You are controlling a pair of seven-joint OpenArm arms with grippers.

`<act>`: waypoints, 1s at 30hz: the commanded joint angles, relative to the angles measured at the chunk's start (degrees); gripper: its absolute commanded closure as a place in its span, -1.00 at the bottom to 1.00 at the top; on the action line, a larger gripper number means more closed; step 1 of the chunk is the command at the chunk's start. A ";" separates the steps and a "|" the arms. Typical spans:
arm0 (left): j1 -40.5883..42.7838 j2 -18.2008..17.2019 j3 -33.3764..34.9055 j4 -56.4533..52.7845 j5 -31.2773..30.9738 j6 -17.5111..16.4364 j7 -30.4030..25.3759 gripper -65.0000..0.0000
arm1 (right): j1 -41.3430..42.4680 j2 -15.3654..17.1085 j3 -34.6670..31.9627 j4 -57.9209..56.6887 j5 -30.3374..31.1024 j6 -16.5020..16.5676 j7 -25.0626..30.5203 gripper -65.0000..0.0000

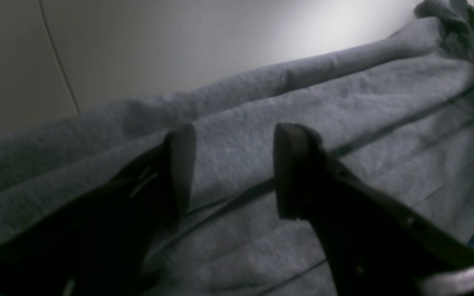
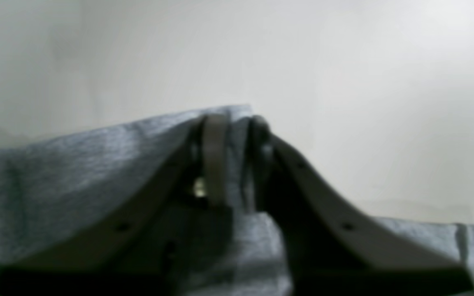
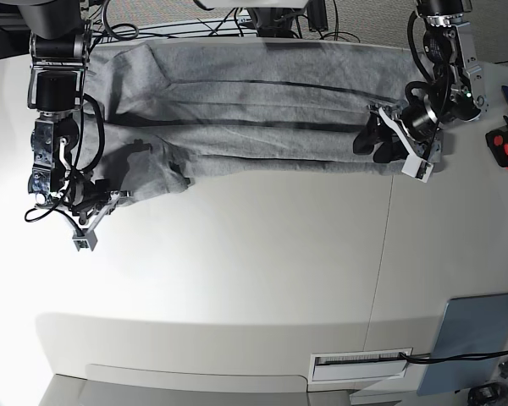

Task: Fold the T-shirt properly
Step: 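Move the right gripper onto the shirt end and grasp the fabric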

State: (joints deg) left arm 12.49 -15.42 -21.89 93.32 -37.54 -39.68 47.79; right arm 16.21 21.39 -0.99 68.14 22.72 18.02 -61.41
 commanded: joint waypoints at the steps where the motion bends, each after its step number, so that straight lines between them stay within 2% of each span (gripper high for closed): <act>1: -0.59 -0.61 -0.37 0.94 -1.05 -0.32 -1.29 0.05 | 0.11 0.20 -0.07 -0.22 0.15 0.33 -2.67 0.90; 7: -0.59 -0.61 -0.37 0.94 -1.03 -0.32 -1.27 0.05 | 0.07 0.22 -0.07 1.38 0.11 0.37 -0.96 1.00; 13: -0.59 -0.61 -0.37 0.94 -1.03 -0.32 -1.29 0.05 | -2.91 0.22 -0.07 13.53 -4.24 0.37 -1.16 1.00; 18: -0.59 -0.61 -0.37 0.94 -1.03 -0.32 -1.29 0.05 | -10.54 0.26 -0.07 28.35 -9.57 0.15 -1.53 1.00; 30: -0.59 -0.61 -0.37 0.94 -1.03 -0.32 -1.27 0.05 | -33.38 0.39 -0.07 53.83 -12.11 0.15 0.59 1.00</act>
State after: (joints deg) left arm 12.49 -15.40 -21.93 93.32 -37.50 -39.68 47.79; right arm -17.78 21.10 -1.50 120.90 10.44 18.06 -62.11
